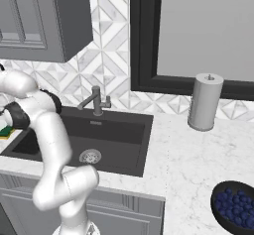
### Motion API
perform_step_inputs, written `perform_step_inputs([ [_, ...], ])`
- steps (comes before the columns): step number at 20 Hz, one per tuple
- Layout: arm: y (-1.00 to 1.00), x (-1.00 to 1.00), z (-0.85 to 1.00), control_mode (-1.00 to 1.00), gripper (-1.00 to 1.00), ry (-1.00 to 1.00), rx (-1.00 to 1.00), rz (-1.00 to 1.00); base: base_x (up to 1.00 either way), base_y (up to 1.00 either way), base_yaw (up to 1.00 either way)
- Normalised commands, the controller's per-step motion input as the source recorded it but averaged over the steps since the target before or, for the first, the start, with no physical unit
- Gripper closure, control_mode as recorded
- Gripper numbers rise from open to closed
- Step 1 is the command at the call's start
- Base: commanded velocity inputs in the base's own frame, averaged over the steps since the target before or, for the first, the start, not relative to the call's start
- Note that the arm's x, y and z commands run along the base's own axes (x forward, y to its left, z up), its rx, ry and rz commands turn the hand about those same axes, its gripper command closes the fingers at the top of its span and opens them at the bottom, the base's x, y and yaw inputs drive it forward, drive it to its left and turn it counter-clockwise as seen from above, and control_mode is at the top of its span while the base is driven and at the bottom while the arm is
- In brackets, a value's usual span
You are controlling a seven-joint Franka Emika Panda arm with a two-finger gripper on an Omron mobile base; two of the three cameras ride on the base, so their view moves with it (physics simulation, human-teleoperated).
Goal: Pick the pan and sponge and place them into the sink. Then turn on the water.
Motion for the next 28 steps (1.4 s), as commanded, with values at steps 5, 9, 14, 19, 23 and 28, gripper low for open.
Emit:
perform_step_inputs([
  [5,-0.62,-0.19,0.0,-1.0,1.0,-0.13,0.11,-0.07,0.0,0.0,0.0],
  [9,-0.64,-0.15,-0.01,-1.0,1.0,-0.08,0.1,-0.07,0.0,0.0,0.0],
  [14,-0.46,-0.01,-0.01,-1.0,1.0,0.0,0.05,-0.09,0.0,0.0,0.0],
  [19,0.01,0.0,-0.02,-1.0,1.0,0.0,0.02,-0.02,0.0,0.0,0.0],
  [23,0.0,0.0,0.0,-1.0,1.0,0.0,0.0,0.0,0.0,0.0,0.0],
  [28,0.0,0.0,0.0,-1.0,1.0,0.0,0.0,0.0,0.0,0.0,0.0],
])
